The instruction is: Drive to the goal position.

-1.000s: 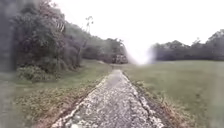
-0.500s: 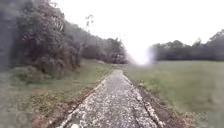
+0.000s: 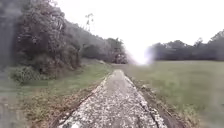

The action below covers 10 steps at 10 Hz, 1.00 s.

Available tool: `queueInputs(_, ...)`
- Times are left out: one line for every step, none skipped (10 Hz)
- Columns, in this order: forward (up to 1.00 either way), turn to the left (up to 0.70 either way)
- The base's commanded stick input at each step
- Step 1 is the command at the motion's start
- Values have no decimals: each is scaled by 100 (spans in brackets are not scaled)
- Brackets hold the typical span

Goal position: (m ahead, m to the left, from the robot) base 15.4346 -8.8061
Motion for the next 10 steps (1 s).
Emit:
queueInputs(50,0)
queueInputs(50,0)
queueInputs(50,0)
queueInputs(50,0)
queueInputs(50,0)
queueInputs(50,0)
queueInputs(50,0)
queueInputs(50,0)
queueInputs(50,0)
queueInputs(50,0)
